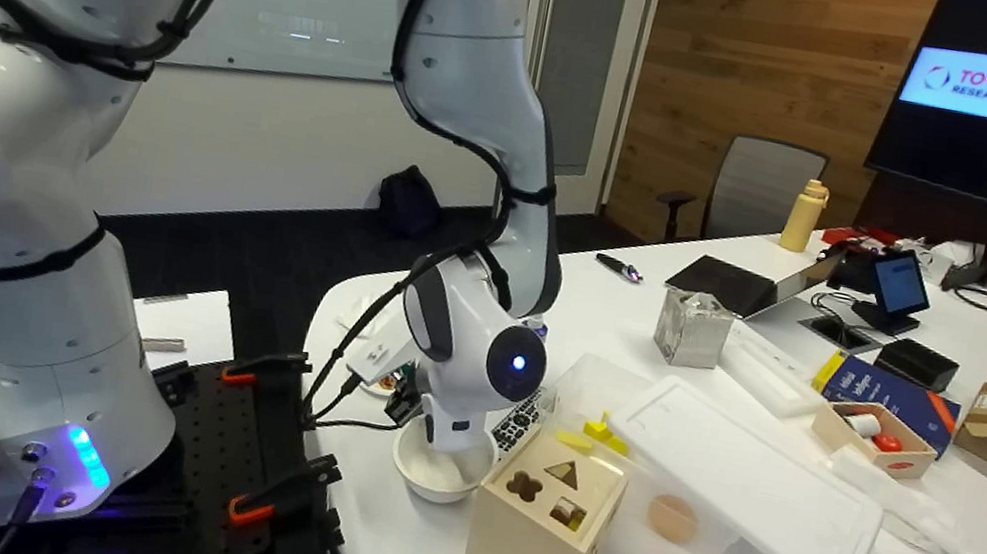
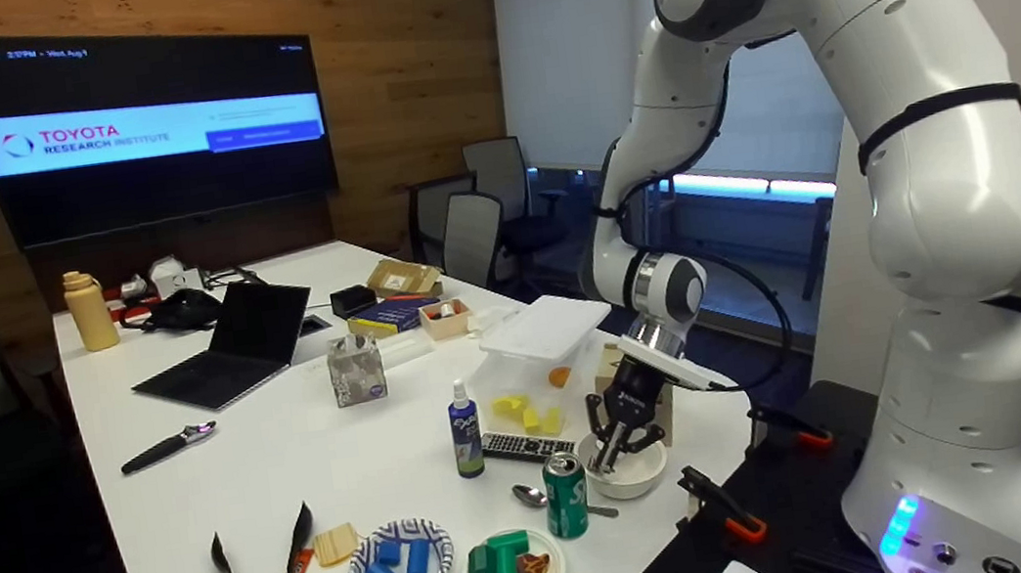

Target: Move the fork around in the bowl, and then place it back on the table

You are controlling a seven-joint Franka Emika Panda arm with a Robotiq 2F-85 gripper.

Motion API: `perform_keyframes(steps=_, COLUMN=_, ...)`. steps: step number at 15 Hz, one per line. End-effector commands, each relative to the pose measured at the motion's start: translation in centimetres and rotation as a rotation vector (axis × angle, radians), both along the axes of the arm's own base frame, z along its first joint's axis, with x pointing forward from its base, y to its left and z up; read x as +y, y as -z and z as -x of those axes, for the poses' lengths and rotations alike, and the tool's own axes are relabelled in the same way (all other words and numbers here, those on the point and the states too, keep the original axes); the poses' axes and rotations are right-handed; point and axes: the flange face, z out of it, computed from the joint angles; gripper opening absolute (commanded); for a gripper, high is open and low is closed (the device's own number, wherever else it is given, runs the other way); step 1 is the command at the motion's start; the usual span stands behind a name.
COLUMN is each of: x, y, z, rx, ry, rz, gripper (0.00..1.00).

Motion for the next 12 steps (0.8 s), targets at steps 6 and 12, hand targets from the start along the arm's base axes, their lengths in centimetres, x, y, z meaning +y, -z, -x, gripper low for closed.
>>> perform_keyframes(steps=6, x=-2.7, y=-0.3, z=4.1, rx=0.077, ry=0.09, rz=0.073, gripper=0.03)
perform_keyframes(steps=12, x=-3.7, y=-0.4, z=3.1, rx=0.028, ry=0.041, rz=0.262, gripper=0.03)
